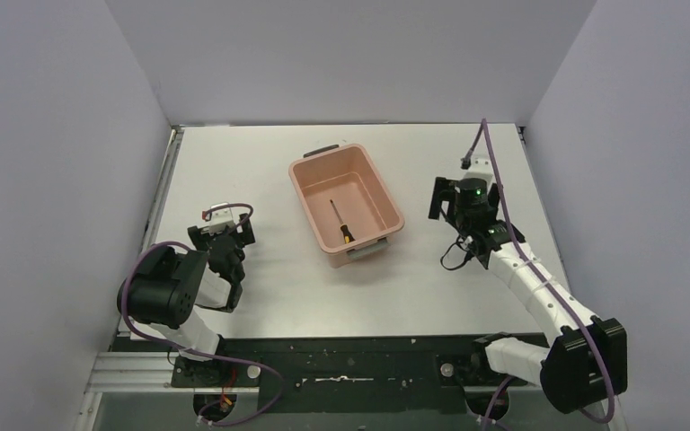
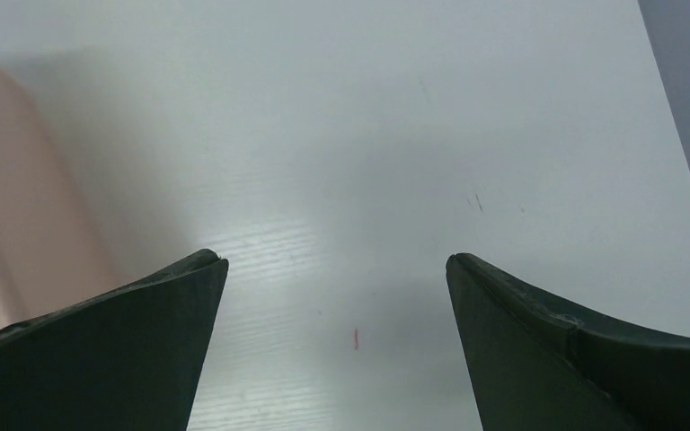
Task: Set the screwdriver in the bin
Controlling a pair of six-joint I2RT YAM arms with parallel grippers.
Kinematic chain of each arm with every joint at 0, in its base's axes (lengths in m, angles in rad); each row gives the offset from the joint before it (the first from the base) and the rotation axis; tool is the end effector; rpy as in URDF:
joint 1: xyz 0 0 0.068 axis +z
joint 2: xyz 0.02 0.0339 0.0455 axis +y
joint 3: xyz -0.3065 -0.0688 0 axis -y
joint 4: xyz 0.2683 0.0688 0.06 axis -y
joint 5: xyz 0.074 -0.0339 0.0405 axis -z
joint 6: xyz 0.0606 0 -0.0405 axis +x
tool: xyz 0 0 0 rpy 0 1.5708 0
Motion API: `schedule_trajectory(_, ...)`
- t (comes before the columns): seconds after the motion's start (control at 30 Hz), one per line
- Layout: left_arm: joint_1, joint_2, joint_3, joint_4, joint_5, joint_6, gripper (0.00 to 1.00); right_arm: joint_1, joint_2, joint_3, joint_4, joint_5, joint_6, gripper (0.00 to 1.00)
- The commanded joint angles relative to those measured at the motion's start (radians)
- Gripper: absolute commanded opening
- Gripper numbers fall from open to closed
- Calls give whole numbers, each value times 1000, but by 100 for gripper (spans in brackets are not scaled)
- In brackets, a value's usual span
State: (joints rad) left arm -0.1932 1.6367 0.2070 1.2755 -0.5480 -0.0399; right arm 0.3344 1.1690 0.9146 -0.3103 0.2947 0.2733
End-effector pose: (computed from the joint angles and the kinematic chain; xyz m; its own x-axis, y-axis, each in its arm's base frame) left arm 0.2627 -0.0192 0.1428 -0.1370 -0.0079 -0.9905 -0.3471 0.9370 0.0405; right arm 0.2763 0.0774 0.3155 -0.5090 0.0966 -0.8553 0.0572 0.9953 0.0783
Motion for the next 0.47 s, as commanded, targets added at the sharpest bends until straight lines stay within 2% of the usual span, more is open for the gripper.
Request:
schedule_trajectory(0.0,1,-15,3,39,3,6,97,-94,-70,-183,260,-49,22,100)
schedule_trajectory(0.17,2,-15,3,39,3,8,97,-130,-87,-353,365,-73,51,100)
schedule_trajectory(0.43,2,-15,1,40,1,8,97,-136,-78,-409,399,-71,63,100)
